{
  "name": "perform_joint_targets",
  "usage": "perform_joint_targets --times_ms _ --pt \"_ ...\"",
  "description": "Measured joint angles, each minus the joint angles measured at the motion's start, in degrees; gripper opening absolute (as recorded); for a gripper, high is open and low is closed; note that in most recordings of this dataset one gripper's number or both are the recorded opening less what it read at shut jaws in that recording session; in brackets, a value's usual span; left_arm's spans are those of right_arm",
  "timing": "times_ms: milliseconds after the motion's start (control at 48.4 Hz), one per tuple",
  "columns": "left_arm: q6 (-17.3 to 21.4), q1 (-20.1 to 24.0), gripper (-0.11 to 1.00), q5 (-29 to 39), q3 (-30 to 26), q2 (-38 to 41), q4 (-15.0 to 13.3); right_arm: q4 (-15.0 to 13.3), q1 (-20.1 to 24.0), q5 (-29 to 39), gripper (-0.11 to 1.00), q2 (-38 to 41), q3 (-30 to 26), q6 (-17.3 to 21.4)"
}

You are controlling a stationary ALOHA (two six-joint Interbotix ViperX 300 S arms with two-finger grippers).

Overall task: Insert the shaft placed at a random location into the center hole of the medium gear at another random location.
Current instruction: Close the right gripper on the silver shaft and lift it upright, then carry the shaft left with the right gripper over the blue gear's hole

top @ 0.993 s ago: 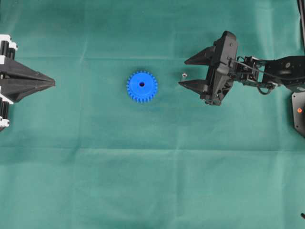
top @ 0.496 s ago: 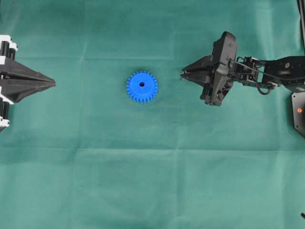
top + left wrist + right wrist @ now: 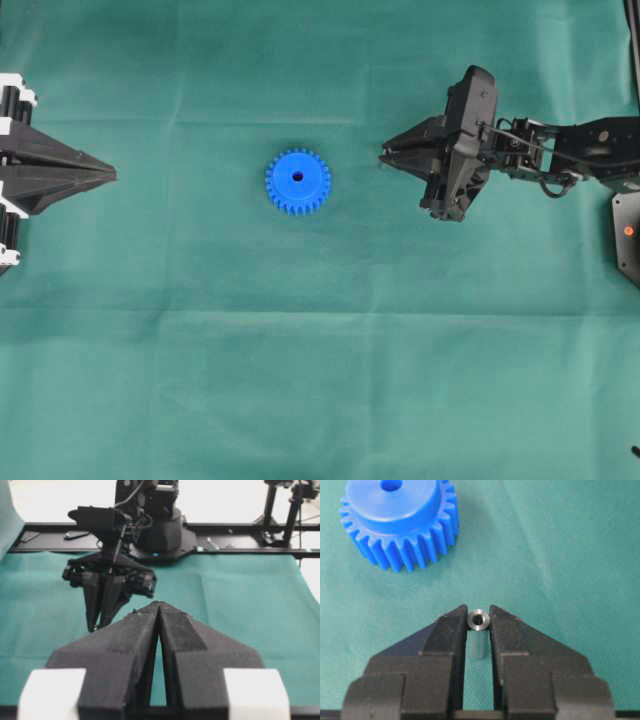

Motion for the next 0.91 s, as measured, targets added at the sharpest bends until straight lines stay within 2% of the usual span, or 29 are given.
perform_joint_targets --times_ms 207,352,496,910 --pt "0.0 0.0 0.0 0.0 0.0 -0.09 0.09 -0.09 0.26 9.58 0.14 -7.29 -1.93 0.0" --pt "0.0 0.0 0.0 0.0 0.0 0.0 0.0 0.0 0.44 13.8 0.14 -11.6 -3.08 0.0" --pt "0.0 0.0 0.0 0.0 0.09 -0.09 0.0 0.0 0.7 15.47 0.14 -14.06 -3.69 0.0" --pt "-0.09 0.0 0.0 0.0 0.0 -0.09 0.0 0.79 1.41 15.64 0.14 -13.27 -4.39 0.0"
